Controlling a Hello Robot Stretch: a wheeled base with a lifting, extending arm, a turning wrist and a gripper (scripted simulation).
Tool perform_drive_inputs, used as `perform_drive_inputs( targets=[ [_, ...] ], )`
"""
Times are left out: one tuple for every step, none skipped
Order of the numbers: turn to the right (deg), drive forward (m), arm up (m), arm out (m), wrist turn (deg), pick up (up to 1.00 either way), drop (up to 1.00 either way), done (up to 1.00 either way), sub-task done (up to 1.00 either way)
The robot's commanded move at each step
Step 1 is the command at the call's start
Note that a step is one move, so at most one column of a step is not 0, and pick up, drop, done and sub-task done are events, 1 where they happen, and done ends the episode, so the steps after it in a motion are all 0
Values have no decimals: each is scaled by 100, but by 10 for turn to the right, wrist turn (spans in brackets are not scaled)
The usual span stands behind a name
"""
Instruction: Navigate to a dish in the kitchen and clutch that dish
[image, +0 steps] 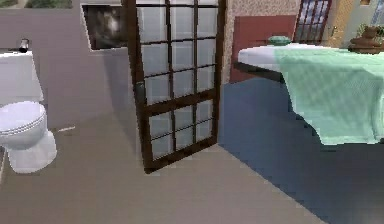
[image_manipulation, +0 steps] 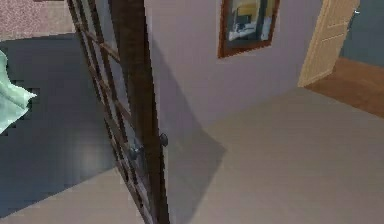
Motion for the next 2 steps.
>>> perform_drive_inputs(
  targets=[
    [0,65,0,0,0,0,0,0,0],
    [450,0,0,0,0,0,0,0,0]
  ],
)
